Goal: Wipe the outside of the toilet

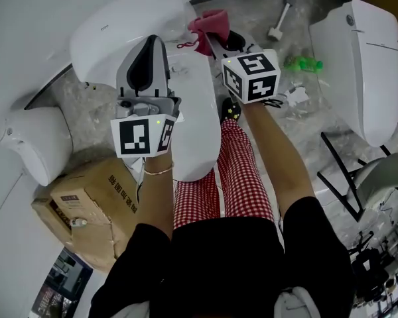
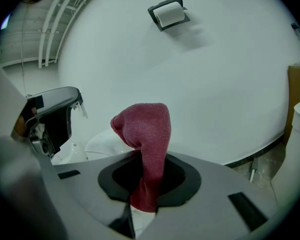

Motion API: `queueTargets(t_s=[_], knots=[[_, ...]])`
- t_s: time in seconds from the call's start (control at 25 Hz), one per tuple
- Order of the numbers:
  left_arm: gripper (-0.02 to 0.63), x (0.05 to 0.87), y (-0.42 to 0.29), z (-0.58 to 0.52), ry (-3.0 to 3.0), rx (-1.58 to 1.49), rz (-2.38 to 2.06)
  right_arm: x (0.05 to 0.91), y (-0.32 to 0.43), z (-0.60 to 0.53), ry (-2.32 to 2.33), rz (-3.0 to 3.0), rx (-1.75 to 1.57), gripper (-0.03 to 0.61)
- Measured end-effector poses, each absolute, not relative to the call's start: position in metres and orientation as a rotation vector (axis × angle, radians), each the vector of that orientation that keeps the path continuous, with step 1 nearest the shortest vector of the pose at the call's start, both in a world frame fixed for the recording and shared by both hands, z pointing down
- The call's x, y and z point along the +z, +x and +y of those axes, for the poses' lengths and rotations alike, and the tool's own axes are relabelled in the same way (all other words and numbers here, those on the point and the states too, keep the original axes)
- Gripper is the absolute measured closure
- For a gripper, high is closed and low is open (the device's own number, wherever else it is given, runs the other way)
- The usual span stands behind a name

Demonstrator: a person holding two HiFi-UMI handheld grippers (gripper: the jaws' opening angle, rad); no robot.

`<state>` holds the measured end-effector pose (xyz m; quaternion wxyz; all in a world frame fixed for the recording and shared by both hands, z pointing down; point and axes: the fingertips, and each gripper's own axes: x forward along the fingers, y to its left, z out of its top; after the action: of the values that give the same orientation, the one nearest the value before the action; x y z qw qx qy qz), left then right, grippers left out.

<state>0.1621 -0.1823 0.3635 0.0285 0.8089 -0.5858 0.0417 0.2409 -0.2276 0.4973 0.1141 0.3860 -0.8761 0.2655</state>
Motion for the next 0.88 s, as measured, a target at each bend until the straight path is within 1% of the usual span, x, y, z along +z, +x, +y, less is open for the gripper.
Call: queueTargets(t_s=[0.36,0.88], knots=[[0.611,0.378,0.171,-0.207,2.518,0.155,-1.762,0.514,0.221,-0.238,1.074,-2.562,0.851,0.492],[0.609,0.393,0.171,-0.224,2.524,0.155,-1.714,0.538,0.200,-0.245,1.032,-2.520,0.847,0.492]])
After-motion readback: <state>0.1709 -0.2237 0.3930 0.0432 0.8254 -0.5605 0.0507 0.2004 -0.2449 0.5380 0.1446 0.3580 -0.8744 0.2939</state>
